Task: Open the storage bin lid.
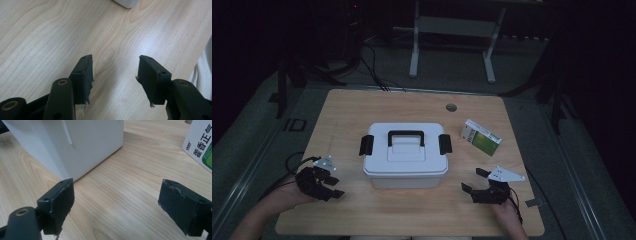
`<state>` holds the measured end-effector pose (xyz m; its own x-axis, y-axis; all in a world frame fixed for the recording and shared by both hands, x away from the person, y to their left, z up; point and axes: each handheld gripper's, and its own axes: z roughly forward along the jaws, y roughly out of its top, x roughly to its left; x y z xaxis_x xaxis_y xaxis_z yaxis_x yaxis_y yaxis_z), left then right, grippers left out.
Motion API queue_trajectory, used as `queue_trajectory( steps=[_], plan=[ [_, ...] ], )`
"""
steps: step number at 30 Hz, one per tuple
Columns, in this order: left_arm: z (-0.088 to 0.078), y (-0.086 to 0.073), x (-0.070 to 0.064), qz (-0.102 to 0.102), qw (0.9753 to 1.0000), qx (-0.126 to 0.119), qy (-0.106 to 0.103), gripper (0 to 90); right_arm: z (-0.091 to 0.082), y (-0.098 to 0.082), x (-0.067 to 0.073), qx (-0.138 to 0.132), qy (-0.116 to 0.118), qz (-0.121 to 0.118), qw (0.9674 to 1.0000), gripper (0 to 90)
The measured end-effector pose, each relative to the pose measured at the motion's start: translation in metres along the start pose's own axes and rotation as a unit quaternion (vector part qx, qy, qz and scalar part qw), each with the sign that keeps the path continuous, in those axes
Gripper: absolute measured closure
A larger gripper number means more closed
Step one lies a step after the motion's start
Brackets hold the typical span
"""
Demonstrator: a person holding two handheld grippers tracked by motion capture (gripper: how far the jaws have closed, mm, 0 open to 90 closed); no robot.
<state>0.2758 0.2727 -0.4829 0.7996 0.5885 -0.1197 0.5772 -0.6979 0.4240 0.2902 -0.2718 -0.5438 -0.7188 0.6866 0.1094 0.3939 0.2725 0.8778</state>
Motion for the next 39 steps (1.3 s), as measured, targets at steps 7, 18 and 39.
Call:
queue_trajectory(
  steps=[7, 18, 39],
  plan=[
    [-0.012, 0.011, 0.001, 0.013, 0.9996, 0.024, -0.001, 45.9, 0.000, 0.000, 0.000, -0.002, 0.002, 0.002, 1.0000, 13.0],
    [-0.042, 0.036, -0.001, 0.035, 0.9991, 0.022, -0.001, 45.9, -0.001, 0.000, -0.001, -0.004, 0.002, 0.004, 1.0000, 13.0],
    [-0.061, 0.104, -0.009, 0.095, 0.9944, 0.046, 0.011, 46.0, -0.001, -0.001, 0.000, -0.007, 0.003, 0.002, 1.0000, 13.1]
  ],
)
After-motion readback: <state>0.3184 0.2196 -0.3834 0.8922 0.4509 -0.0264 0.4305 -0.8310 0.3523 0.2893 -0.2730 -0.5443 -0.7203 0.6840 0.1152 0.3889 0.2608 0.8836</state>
